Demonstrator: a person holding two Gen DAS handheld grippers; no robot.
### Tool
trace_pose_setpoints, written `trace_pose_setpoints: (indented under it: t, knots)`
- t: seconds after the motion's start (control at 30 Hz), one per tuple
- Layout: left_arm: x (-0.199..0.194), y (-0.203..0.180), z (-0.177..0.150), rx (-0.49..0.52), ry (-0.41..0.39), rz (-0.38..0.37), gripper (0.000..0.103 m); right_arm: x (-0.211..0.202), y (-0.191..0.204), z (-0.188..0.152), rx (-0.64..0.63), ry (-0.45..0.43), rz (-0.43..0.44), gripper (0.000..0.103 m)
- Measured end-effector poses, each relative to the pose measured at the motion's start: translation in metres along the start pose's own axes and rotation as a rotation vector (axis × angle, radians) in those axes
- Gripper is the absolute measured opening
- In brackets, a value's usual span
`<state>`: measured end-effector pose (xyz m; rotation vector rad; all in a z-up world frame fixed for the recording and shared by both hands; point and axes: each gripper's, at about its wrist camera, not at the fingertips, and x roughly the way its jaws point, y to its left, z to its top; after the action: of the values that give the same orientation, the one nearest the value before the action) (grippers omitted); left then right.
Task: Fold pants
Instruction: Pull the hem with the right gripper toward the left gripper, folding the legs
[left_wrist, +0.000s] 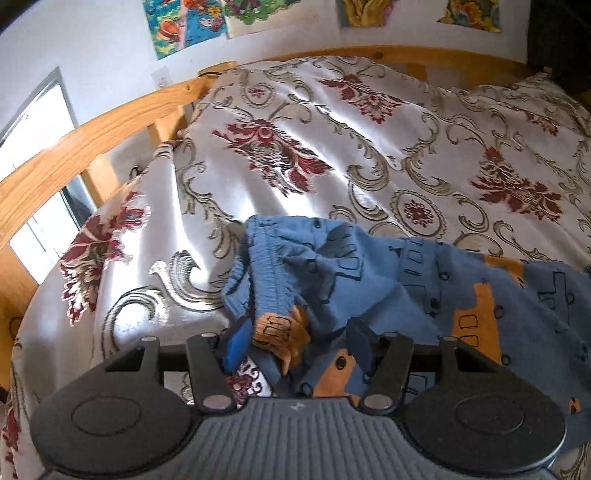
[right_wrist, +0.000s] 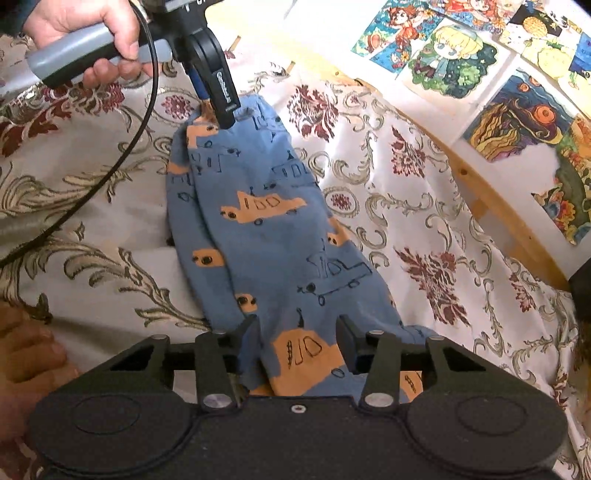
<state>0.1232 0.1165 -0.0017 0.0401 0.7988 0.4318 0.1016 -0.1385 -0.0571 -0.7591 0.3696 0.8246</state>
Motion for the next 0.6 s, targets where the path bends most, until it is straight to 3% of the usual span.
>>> trace_pose_setpoints:
  t: [0.07,0.13,0.17,0.2,0.37,0.6]
  knots:
    - [0.001,0.001,0.000,0.006,0.003,0.013,0.063,0.001,0.003,0.001,-0.021,-0.003,0.006,0.046]
    - [0.005,0.002,0.001,0.004,0.024,0.006,0.042,0.006,0.009,0.001,-0.057,0.005,0.003,0.039]
    - [0.008,0.002,0.002,0.008,0.037,0.007,0.019,0.008,0.010,0.001,-0.068,0.013,0.001,0.034]
    - [0.010,0.002,0.004,0.013,0.045,0.005,0.014,0.011,0.011,0.001,-0.072,0.020,0.000,0.029]
    - [0.003,0.000,0.010,0.073,0.004,0.029,0.007,0.014,0.008,0.003,-0.043,0.026,0.013,0.005]
    - [-0.013,0.010,0.025,0.153,-0.056,0.100,0.003,0.003,0.004,0.011,-0.003,-0.013,0.028,0.002]
